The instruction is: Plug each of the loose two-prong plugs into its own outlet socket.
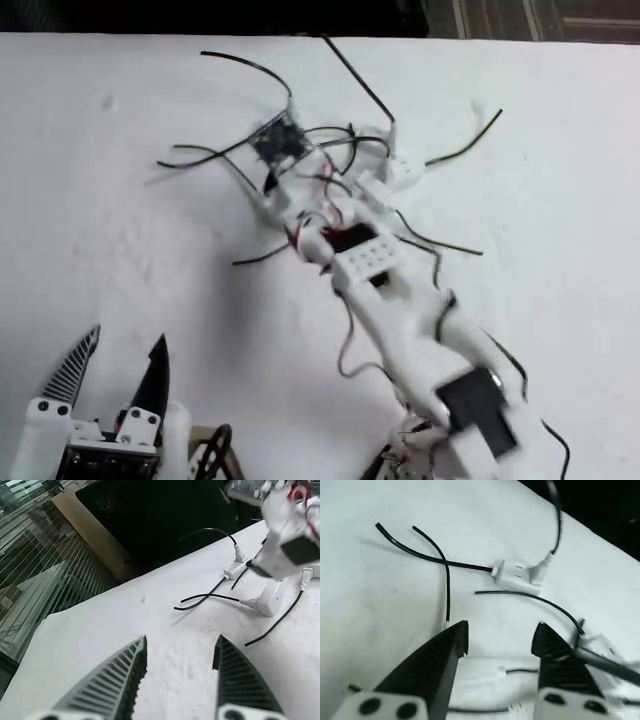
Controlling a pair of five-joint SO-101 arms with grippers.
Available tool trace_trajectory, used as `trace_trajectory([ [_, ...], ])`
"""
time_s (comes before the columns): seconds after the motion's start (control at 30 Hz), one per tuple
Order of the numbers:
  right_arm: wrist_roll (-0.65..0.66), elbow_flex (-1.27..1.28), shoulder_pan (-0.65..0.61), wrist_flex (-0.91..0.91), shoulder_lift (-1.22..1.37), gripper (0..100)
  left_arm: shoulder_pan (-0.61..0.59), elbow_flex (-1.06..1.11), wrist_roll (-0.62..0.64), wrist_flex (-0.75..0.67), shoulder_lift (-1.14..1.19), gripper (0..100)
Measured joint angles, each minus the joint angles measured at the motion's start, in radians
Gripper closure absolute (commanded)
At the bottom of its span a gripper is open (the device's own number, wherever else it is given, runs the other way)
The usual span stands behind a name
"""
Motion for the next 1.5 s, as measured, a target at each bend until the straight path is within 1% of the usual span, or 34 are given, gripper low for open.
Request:
trace_trajectory([
  [0.13, -0.011, 0.000, 0.034, 0.265, -0.218, 99.1, 0.000, 0.000, 0.000, 0.000, 0.000, 97],
  [0.17, -0.011, 0.000, 0.041, 0.325, -0.275, 97.6, 0.000, 0.000, 0.000, 0.000, 0.000, 98],
  [0.23, -0.011, 0.003, 0.061, 0.440, -0.376, 95.3, 0.000, 0.000, 0.000, 0.000, 0.000, 95],
  [0.33, -0.011, 0.064, 0.092, 0.582, -0.529, 98.5, 0.000, 0.000, 0.000, 0.000, 0.000, 95],
  [0.37, -0.011, 0.100, 0.097, 0.617, -0.585, 98.1, 0.000, 0.000, 0.000, 0.000, 0.000, 95],
  [0.5, -0.011, 0.270, 0.106, 0.681, -0.827, 98.1, 0.000, 0.002, 0.000, 0.000, 0.000, 95],
  [0.6, -0.011, 0.428, 0.123, 0.681, -1.043, 98.1, 0.000, 0.069, 0.000, -0.012, 0.000, 95],
  [0.7, -0.011, 0.577, 0.121, 0.683, -1.286, 98.1, 0.000, 0.199, 0.000, -0.078, 0.000, 98],
  [0.77, -0.011, 0.667, 0.129, 0.701, -1.445, 98.1, 0.000, 0.293, 0.003, -0.133, 0.000, 97],
  [0.83, -0.012, 0.746, 0.129, 0.724, -1.582, 98.1, 0.000, 0.342, 0.006, -0.173, 0.000, 98],
  [0.9, -0.043, 0.770, 0.127, 0.738, -1.602, 98.1, 0.000, 0.367, 0.006, -0.198, 0.000, 98],
  [0.97, -0.103, 0.778, 0.143, 0.746, -1.573, 98.1, 0.000, 0.399, 0.006, -0.229, 0.000, 98],
  [1.03, -0.164, 0.781, 0.163, 0.746, -1.554, 98.1, 0.000, 0.457, 0.021, -0.273, 0.000, 98],
  [1.1, -0.195, 0.798, 0.181, 0.756, -1.551, 98.1, 0.000, 0.548, 0.052, -0.331, 0.000, 98],
  [1.3, -0.210, 0.948, 0.176, 0.758, -1.583, 98.1, 0.000, 0.861, 0.075, -0.482, 0.000, 98],
  [1.4, -0.210, 1.033, 0.180, 0.758, -1.625, 98.1, 0.000, 0.961, 0.075, -0.525, 0.000, 98],
  [1.5, -0.210, 1.051, 0.183, 0.758, -1.626, 98.1, 0.000, 1.026, 0.081, -0.539, 0.003, 98],
])
